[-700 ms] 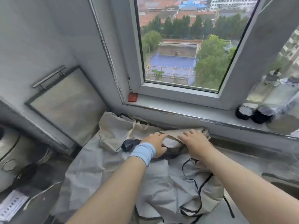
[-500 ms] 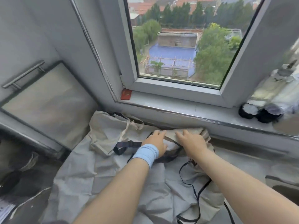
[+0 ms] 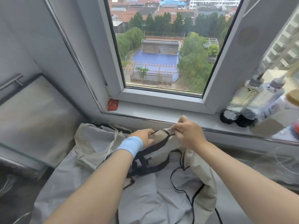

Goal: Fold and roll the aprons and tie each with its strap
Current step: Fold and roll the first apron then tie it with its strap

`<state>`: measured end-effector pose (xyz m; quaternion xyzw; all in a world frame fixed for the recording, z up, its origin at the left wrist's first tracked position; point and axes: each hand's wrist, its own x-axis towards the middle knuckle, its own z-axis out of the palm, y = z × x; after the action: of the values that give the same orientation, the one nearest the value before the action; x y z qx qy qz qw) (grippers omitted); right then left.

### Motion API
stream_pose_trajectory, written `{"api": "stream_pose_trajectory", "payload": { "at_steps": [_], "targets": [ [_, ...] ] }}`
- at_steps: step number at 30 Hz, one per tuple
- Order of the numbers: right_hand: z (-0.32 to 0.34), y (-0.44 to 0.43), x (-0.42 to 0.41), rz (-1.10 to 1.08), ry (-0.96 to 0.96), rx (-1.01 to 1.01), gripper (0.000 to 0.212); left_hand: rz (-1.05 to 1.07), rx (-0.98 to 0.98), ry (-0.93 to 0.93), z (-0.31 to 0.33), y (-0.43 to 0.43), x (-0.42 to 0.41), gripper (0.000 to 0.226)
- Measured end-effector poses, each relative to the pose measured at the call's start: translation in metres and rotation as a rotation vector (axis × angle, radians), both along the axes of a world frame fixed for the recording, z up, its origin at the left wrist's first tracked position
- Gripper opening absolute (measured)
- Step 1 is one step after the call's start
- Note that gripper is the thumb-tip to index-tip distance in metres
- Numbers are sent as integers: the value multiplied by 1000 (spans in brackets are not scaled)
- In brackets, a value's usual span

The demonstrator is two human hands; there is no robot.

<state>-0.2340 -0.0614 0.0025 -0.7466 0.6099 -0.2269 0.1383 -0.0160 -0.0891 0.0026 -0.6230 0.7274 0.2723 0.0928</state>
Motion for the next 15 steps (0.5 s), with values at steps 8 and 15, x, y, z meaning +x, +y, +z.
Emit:
{"api": "stream_pose_trajectory", "payload": {
  "at_steps": [8, 15],
  "targets": [
    [45, -11, 21, -275, -106, 85, 35, 280, -460, 449, 61, -13, 7, 50],
    [19, 63, 40, -108, -30, 302, 67, 67, -441, 302, 25, 65, 16, 57]
  ]
}}
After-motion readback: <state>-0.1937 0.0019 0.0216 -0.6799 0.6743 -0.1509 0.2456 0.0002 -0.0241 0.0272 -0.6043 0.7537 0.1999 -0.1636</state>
